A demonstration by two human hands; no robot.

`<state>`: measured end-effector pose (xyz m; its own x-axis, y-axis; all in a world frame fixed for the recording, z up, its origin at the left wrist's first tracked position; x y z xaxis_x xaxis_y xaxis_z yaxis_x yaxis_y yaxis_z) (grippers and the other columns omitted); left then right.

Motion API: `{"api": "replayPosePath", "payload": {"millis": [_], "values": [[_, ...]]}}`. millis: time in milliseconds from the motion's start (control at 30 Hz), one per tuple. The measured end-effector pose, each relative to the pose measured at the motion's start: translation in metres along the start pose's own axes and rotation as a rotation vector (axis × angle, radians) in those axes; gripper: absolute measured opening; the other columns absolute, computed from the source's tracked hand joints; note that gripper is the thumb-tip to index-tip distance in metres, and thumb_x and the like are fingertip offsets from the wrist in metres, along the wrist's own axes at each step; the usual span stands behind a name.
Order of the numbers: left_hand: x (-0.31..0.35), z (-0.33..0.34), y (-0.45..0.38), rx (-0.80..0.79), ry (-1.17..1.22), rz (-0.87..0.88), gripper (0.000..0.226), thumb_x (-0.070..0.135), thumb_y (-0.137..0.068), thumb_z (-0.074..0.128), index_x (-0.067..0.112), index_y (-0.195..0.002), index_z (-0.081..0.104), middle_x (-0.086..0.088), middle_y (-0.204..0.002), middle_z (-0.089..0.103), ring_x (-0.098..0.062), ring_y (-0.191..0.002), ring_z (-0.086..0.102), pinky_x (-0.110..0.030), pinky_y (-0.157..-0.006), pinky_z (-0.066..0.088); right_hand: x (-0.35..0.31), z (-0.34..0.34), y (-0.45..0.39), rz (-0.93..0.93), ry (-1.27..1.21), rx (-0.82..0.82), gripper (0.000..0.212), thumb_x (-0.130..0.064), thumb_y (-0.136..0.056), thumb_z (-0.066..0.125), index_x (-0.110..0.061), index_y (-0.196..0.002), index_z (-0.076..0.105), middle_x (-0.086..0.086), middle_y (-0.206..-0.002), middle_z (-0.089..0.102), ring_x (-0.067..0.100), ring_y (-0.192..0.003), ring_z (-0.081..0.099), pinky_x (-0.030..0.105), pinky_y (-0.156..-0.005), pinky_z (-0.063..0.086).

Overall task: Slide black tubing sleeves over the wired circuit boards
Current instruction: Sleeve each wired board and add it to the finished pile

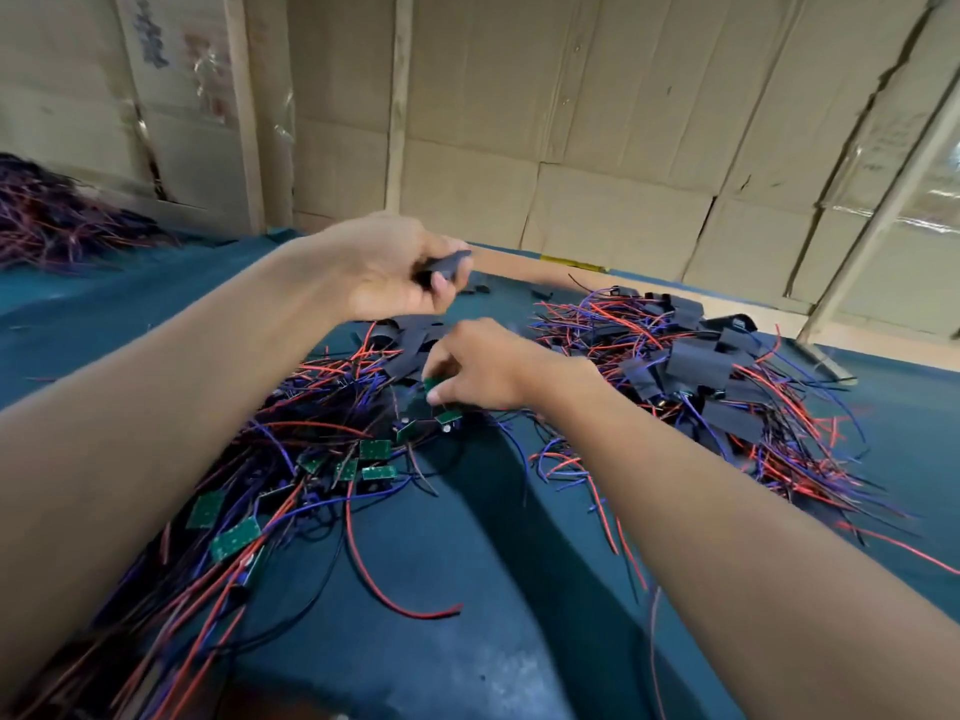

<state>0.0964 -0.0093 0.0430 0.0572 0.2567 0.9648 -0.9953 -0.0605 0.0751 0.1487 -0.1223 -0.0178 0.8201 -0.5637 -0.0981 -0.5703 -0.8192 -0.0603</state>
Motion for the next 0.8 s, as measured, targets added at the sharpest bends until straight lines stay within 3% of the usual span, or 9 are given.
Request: {"api": "replayPosePath", "payload": {"millis": [67, 167, 267, 367, 467, 567, 633, 700, 800], "values": [[0.005, -0.006, 0.006, -0.021, 0.028, 0.041, 0.015, -0.002, -0.101, 0.043, 0.0, -0.113, 0.05, -0.007, -0.093, 0.055, -0.008, -0.069, 0.053, -0.015, -0.051, 0.036, 0.002, -0.019, 0.004, 0.001, -0.144, 0.15, 0.023, -0.027, -0.086, 0.077, -0.016, -0.106, 0.077, 0.003, -0.103, 0.076, 0.022, -0.1, 0.067, 0.024, -0.083, 0.046], [0.014, -0.017, 0.015, -0.012, 0.01, 0.137, 0.013, -0.002, -0.1, 0.044, -0.004, -0.106, 0.055, -0.009, -0.114, 0.065, -0.006, -0.068, 0.053, -0.018, -0.061, 0.035, 0.013, -0.06, 0.017, 0.064, -0.374, 0.339, 0.013, -0.019, -0.081, 0.083, -0.017, -0.091, 0.075, 0.003, -0.084, 0.071, 0.016, -0.075, 0.062, 0.025, -0.066, 0.041], [0.019, -0.02, 0.014, -0.01, 0.076, 0.22, 0.019, 0.01, -0.104, 0.042, 0.014, -0.086, 0.048, -0.002, -0.092, 0.065, -0.006, -0.063, 0.045, -0.019, -0.058, 0.032, 0.027, -0.097, 0.041, 0.139, -0.53, 0.511, 0.026, -0.003, -0.075, 0.084, -0.021, -0.075, 0.065, -0.003, -0.068, 0.062, 0.007, -0.058, 0.054, 0.024, -0.061, 0.044], [0.015, -0.018, 0.005, 0.144, 0.088, 0.296, 0.014, 0.029, -0.102, 0.047, 0.019, -0.093, 0.051, 0.006, -0.067, 0.042, -0.007, -0.053, 0.033, -0.02, -0.046, 0.022, 0.038, -0.127, 0.075, 0.126, -0.838, 0.736, 0.029, 0.014, -0.077, 0.071, -0.012, -0.08, 0.058, 0.006, -0.068, 0.065, 0.016, -0.054, 0.067, 0.032, -0.059, 0.058], [-0.006, -0.005, -0.007, 0.169, 0.059, 0.251, 0.036, 0.035, -0.095, 0.039, 0.013, -0.111, 0.061, 0.004, -0.065, 0.042, -0.01, -0.051, 0.033, -0.017, -0.044, 0.017, 0.05, -0.15, 0.11, 0.109, -0.844, 0.9, 0.025, 0.009, -0.081, 0.059, -0.016, -0.084, 0.056, 0.008, -0.071, 0.068, 0.013, -0.039, 0.056, 0.027, -0.039, 0.042], [-0.04, 0.018, -0.021, 0.109, -0.018, 0.192, 0.034, 0.022, -0.097, 0.036, 0.015, -0.117, 0.063, 0.0, -0.072, 0.046, -0.012, -0.054, 0.038, -0.02, -0.046, 0.026, 0.063, -0.145, 0.139, 0.139, -0.773, 0.886, 0.022, -0.011, -0.089, 0.058, -0.025, -0.076, 0.068, 0.007, -0.077, 0.07, 0.004, -0.041, 0.037, 0.021, -0.045, 0.027], [-0.064, 0.031, -0.025, 0.052, -0.175, 0.204, 0.03, 0.018, -0.103, 0.038, 0.023, -0.129, 0.053, 0.002, -0.083, 0.045, -0.012, -0.06, 0.044, -0.026, -0.048, 0.036, 0.071, -0.122, 0.153, 0.203, -0.712, 0.806, 0.035, -0.033, -0.1, 0.057, -0.025, -0.069, 0.071, 0.005, -0.077, 0.067, 0.002, -0.045, 0.034, 0.023, -0.053, 0.025], [-0.086, 0.032, -0.023, -0.015, -0.651, 0.315, 0.05, 0.021, -0.107, 0.041, 0.032, -0.153, 0.027, 0.008, -0.094, 0.042, -0.007, -0.07, 0.052, -0.027, -0.071, 0.05, 0.072, -0.095, 0.16, 0.257, -0.73, 0.727, 0.04, -0.039, -0.105, 0.051, -0.018, -0.08, 0.075, -0.004, -0.063, 0.044, 0.005, -0.048, 0.029, 0.026, -0.053, 0.023], [-0.101, 0.036, -0.015, -0.101, -1.113, 0.544, 0.062, 0.016, -0.105, 0.046, 0.03, -0.158, 0.017, 0.013, -0.098, 0.042, 0.008, -0.081, 0.05, -0.02, -0.094, 0.042, 0.068, -0.067, 0.168, 0.184, -1.264, 0.72, 0.034, -0.028, -0.107, 0.047, -0.013, -0.084, 0.067, 0.0, -0.067, 0.025, 0.01, -0.05, 0.019, 0.024, -0.046, 0.017]]}}
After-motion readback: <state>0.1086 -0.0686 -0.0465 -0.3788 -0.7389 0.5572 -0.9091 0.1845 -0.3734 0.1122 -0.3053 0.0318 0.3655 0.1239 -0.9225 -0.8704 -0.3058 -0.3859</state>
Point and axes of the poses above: each hand's wrist, its own y-axis away from the middle knuckle, its own z-axis out of the palm, x = y × z, the point moved 2 cm from there along -y, towards the middle knuckle
